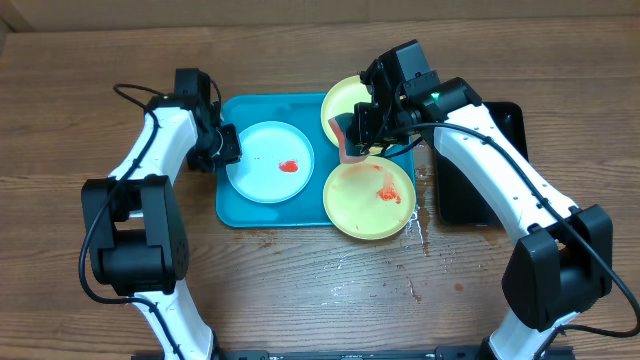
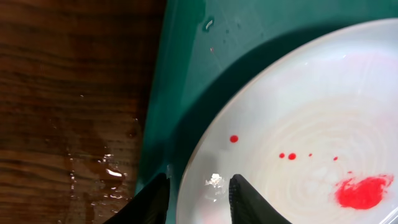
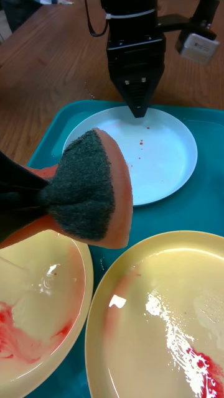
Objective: Clean dirty plates on tray and stack at the side
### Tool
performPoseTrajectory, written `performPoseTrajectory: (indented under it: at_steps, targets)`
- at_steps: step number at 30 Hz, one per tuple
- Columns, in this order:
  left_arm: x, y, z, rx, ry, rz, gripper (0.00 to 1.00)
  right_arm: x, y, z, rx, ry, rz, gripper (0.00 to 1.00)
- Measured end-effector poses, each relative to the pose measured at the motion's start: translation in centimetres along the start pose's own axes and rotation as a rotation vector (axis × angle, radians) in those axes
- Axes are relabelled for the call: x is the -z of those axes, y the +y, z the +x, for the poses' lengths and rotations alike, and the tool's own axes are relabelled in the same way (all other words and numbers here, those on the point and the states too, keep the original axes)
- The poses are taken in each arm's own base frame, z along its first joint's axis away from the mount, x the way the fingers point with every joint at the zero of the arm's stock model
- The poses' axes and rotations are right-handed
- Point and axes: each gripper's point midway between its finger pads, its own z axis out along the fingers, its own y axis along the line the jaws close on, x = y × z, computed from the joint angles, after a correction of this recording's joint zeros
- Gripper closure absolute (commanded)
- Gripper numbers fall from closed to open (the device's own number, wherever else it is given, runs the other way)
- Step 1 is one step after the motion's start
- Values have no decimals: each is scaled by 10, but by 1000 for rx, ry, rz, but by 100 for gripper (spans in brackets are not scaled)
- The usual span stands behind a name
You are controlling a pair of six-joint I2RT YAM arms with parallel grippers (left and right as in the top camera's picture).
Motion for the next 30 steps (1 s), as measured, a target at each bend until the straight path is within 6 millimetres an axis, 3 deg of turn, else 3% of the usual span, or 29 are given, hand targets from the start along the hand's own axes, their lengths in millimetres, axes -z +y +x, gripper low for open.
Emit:
performPoseTrajectory:
  at_steps: [10, 20, 30]
  targets:
    - [-13, 3, 12, 6, 23, 7, 95, 0, 0, 0, -1, 0, 0, 96]
    - [-16, -5, 20, -8, 31, 71, 96, -1, 2, -3, 19, -19, 7, 96]
    - [-18, -39, 45, -56, 121, 222, 96, -20, 27, -4, 53, -66, 36, 96]
